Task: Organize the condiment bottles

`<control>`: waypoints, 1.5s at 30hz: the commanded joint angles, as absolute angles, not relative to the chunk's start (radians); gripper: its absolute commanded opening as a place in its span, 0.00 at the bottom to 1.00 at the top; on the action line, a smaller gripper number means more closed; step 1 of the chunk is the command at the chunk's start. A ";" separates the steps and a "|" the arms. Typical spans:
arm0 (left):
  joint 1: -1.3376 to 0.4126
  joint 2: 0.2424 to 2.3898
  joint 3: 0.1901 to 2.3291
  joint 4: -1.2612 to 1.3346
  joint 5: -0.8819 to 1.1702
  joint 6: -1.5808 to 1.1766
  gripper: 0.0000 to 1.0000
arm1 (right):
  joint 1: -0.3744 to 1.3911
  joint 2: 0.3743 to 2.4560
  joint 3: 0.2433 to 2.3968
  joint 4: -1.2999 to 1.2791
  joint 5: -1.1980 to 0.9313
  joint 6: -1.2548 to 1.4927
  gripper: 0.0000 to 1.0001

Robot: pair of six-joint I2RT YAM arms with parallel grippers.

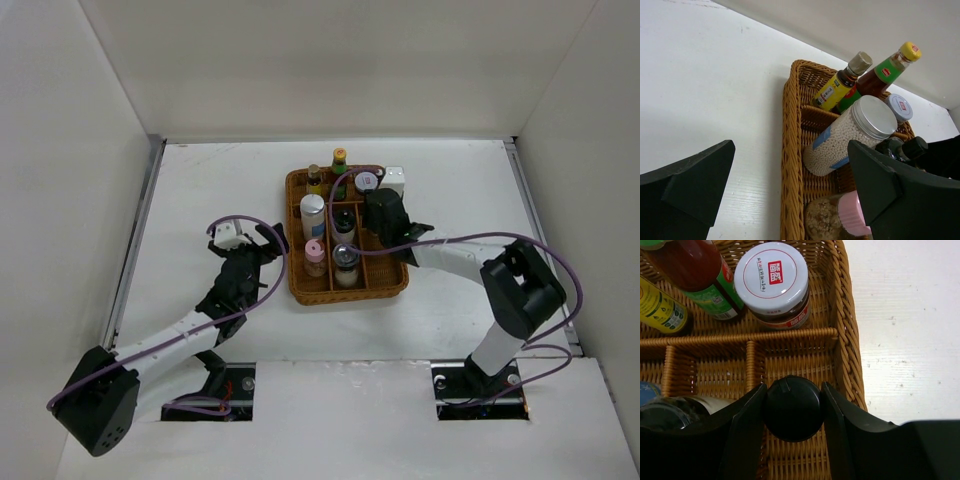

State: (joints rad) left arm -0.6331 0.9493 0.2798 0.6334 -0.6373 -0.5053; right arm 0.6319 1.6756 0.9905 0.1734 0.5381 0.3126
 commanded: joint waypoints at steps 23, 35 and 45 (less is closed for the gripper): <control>-0.611 0.945 0.287 0.643 -0.675 -0.555 1.00 | 0.657 1.431 0.953 0.221 0.554 0.313 1.00; -0.536 1.038 0.431 0.339 -0.670 -0.718 1.00 | 0.620 1.212 0.746 0.273 0.592 0.389 1.00; -0.541 1.054 0.483 0.292 -0.607 -0.713 1.00 | 0.565 1.105 0.670 0.304 0.522 0.436 0.74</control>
